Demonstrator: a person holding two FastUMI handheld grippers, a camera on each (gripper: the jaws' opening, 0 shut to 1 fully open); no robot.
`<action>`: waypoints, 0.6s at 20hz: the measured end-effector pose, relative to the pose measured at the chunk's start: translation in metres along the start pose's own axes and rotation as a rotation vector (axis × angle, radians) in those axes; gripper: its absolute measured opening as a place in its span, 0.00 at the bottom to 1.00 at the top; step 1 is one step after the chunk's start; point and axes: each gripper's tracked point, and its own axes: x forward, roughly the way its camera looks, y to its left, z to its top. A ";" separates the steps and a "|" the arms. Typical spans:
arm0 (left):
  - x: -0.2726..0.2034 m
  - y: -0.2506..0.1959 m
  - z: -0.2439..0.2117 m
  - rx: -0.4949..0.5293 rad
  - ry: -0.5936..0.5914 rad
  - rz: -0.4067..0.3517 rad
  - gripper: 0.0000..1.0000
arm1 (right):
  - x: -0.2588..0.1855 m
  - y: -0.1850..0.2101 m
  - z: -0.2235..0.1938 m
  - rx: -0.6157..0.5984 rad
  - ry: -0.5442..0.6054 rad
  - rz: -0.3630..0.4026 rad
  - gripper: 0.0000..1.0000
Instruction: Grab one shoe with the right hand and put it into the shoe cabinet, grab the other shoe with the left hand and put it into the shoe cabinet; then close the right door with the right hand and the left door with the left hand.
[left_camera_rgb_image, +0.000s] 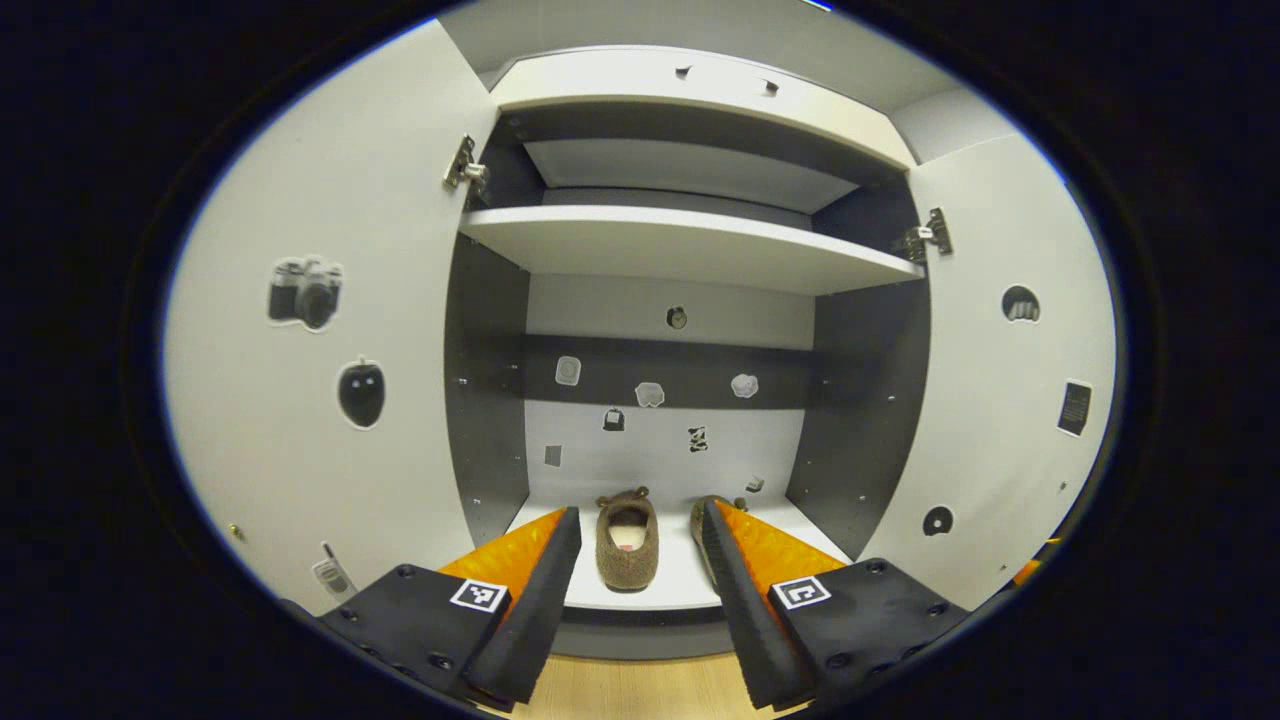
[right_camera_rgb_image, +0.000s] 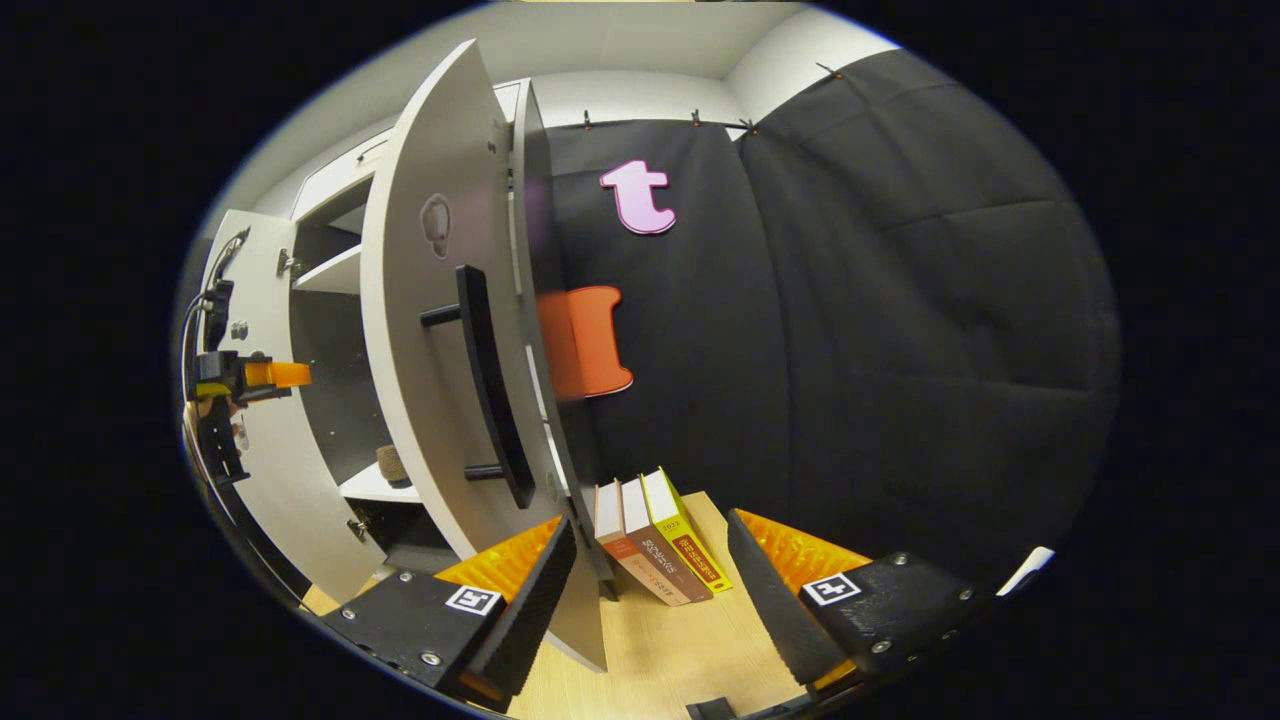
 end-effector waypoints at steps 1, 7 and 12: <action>-0.019 -0.002 0.003 -0.002 -0.020 0.003 0.80 | 0.000 0.003 -0.001 -0.018 -0.001 0.020 0.94; -0.105 0.017 0.003 0.021 -0.086 0.074 0.82 | 0.005 0.022 -0.010 -0.067 0.010 0.093 0.94; -0.144 0.040 -0.006 0.005 -0.087 0.104 0.99 | 0.014 0.033 -0.020 -0.064 0.032 0.105 0.94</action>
